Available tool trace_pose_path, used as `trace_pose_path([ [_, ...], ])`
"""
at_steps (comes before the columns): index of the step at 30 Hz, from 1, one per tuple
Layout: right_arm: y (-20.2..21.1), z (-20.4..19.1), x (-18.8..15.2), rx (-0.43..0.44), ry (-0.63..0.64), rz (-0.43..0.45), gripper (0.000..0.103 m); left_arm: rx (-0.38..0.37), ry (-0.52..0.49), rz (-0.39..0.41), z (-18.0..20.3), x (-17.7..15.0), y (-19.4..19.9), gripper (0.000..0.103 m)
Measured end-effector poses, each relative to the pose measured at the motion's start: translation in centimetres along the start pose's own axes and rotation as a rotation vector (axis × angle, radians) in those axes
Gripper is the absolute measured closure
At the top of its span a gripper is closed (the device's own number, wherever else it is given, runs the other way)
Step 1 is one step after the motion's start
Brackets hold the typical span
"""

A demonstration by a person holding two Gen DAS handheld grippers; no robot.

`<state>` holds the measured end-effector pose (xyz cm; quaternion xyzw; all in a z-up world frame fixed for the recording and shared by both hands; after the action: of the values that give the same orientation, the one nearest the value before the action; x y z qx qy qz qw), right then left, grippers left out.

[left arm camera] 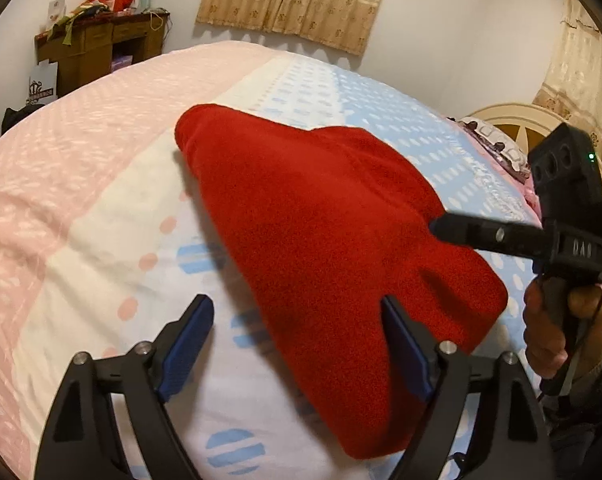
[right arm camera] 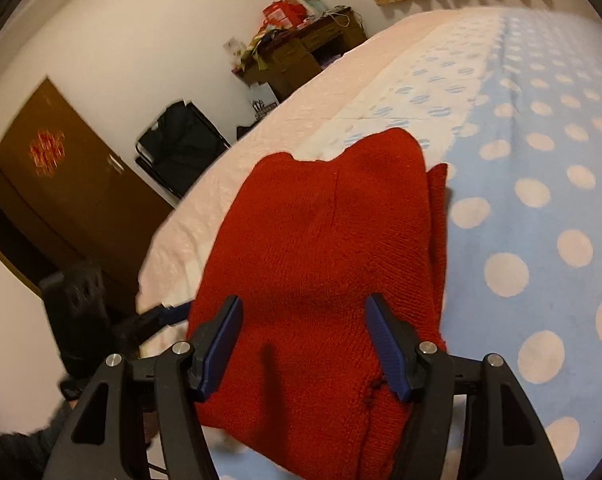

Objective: Fold small clothes

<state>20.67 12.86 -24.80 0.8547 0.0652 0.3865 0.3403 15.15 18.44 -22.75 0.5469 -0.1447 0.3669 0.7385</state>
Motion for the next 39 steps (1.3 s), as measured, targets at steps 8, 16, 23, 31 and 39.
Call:
trace_pose_path([
  [8, 3.6, -2.8, -0.1, -0.178, 0.104, 0.061, 0.038, 0.067, -0.033, 0.038, 1.1, -0.1, 3.2, 0.016],
  [16, 11.3, -8.6, -0.2, -0.432, 0.353, 0.256, 0.038, 0.057, -0.073, 0.206, 3.8, 2.8, 8.6, 0.004],
  [23, 15.5, -10.4, -0.1, -0.499, 0.393, 0.367, 0.035, 0.033, -0.118, 0.272, 6.0, 3.8, 10.6, 0.003],
  [31, 17.3, -10.3, -0.7, -0.518, 0.383, 0.401, 0.033, 0.039, -0.15, 0.279, 6.8, 3.4, 10.3, 0.002],
  [39, 18.3, -10.3, -0.7, -0.536, 0.369, 0.439, 0.033, 0.045, -0.161, 0.269, 7.1, 2.6, 10.1, 0.002],
])
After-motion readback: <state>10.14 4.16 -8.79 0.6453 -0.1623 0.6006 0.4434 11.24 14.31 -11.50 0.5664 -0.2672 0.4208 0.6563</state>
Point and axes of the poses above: each gripper's, at about its wrist camera, not at the fingertips, and y roughly against the way its jaws point, z to its right, x to its top, the point moved 8 cm from there along -y, roughly the way its jaws point, and after that the axes turned 6 degrees about y, right-handed, at the moved point
